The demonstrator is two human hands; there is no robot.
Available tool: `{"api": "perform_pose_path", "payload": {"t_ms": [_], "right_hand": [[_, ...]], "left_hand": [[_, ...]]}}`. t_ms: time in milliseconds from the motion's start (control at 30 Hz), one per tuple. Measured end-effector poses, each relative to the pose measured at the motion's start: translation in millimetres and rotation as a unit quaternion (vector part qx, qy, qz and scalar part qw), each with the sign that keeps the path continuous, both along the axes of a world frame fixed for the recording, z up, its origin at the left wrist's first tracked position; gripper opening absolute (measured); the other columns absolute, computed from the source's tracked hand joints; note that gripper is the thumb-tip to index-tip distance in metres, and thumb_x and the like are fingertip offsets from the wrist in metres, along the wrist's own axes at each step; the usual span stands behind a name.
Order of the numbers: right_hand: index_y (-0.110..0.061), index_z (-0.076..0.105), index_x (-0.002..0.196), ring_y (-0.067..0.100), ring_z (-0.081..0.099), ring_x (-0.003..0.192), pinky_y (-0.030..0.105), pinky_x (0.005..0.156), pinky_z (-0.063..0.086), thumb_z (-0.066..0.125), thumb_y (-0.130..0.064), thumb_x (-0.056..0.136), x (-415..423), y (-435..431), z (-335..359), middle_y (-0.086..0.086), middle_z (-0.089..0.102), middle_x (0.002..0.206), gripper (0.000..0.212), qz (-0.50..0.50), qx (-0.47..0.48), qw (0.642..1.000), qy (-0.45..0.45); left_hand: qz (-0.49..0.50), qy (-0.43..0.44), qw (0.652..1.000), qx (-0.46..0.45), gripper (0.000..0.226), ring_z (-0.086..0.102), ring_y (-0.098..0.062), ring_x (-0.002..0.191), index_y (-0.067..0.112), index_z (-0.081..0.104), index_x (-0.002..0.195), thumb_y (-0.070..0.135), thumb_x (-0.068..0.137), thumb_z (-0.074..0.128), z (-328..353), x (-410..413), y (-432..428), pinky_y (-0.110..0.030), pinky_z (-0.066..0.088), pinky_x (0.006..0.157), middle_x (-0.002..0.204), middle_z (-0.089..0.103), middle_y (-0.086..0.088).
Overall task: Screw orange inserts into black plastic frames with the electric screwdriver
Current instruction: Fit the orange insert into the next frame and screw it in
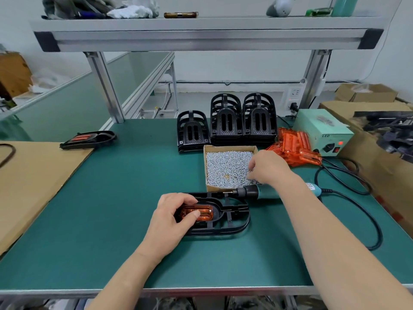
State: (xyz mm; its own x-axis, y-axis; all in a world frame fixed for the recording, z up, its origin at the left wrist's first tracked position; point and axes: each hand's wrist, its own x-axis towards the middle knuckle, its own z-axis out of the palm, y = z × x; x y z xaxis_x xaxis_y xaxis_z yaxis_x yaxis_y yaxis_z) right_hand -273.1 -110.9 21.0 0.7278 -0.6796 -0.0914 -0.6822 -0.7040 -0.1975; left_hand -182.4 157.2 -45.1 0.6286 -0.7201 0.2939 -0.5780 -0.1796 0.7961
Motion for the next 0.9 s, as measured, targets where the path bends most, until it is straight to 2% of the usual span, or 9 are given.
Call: {"api": "perform_pose_path", "payload": {"t_ms": [200,333,400,467,567,700,800,900], "right_hand": [[-0.011,0.073,0.099,0.027,0.066,0.101,0.041,0.085,0.059,0.064,-0.01,0.09,7,-2,-8,0.006,0.072,0.103,0.013,-0.007,-0.039,0.999,-0.016],[-0.015,0.06,0.077,0.03,0.065,0.091,0.037,0.072,0.052,0.057,-0.008,0.09,7,0,-14,0.008,0.068,0.094,0.015,0.001,-0.044,0.999,-0.002],[-0.012,0.069,0.09,0.029,0.066,0.097,0.04,0.079,0.056,0.062,-0.015,0.092,7,0,-14,0.008,0.07,0.101,0.007,0.006,-0.032,0.999,0.007],[-0.012,0.073,0.101,0.029,0.066,0.1,0.042,0.084,0.057,0.065,-0.019,0.092,8,1,-13,0.007,0.071,0.104,0.013,0.005,-0.027,1.0,0.003],[-0.011,0.071,0.092,0.03,0.066,0.096,0.039,0.078,0.056,0.06,-0.013,0.092,8,4,-13,0.008,0.07,0.098,0.01,-0.002,-0.032,0.999,-0.015],[-0.011,0.059,0.068,0.028,0.062,0.08,0.034,0.065,0.047,0.055,-0.016,0.095,5,12,-8,0.005,0.065,0.08,0.027,-0.007,-0.02,0.995,-0.095],[-0.012,0.071,0.075,0.018,0.063,0.08,0.035,0.074,0.052,0.061,-0.02,0.094,5,36,6,-0.002,0.069,0.082,0.023,0.029,0.036,0.976,-0.213],[-0.015,0.072,0.074,0.013,0.062,0.078,0.033,0.076,0.05,0.066,-0.022,0.091,7,78,13,-0.008,0.068,0.077,0.019,0.095,0.13,0.957,-0.242]], "left_hand": [[0.003,0.013,1.0,-0.001,0.033,0.051,-0.006,0.116,0.035,0.065,0.102,0.01,0.084,0.076,-1,0,1,-0.008,0.037,0.094,0.103,0.061,0.025],[0.004,0.024,1.0,-0.002,0.041,0.052,0.0,0.113,0.039,0.062,0.107,0.009,0.082,0.077,0,-1,0,-0.002,0.034,0.091,0.107,0.062,0.007],[0.0,0.023,1.0,0.002,0.045,0.051,0.0,0.114,0.04,0.06,0.11,0.009,0.082,0.078,0,-2,0,-0.002,0.033,0.09,0.106,0.063,0.007],[-0.004,0.022,1.0,0.006,0.049,0.048,-0.002,0.116,0.042,0.059,0.112,0.009,0.081,0.078,0,-1,0,-0.002,0.032,0.09,0.105,0.064,0.009],[-0.007,0.024,1.0,0.006,0.051,0.047,-0.001,0.115,0.043,0.057,0.115,0.01,0.082,0.077,-1,0,0,-0.002,0.032,0.088,0.104,0.064,0.01],[-0.009,0.023,1.0,0.003,0.052,0.046,-0.002,0.114,0.042,0.056,0.116,0.009,0.082,0.077,-3,0,0,-0.002,0.032,0.087,0.102,0.064,0.013],[-0.012,0.013,1.0,0.005,0.052,0.045,-0.004,0.114,0.041,0.055,0.118,0.01,0.083,0.077,-5,1,0,-0.004,0.032,0.086,0.1,0.064,0.016],[-0.011,0.005,1.0,0.005,0.048,0.046,-0.006,0.112,0.038,0.053,0.119,0.011,0.085,0.075,-6,2,-1,-0.006,0.033,0.086,0.099,0.065,0.016]]}}
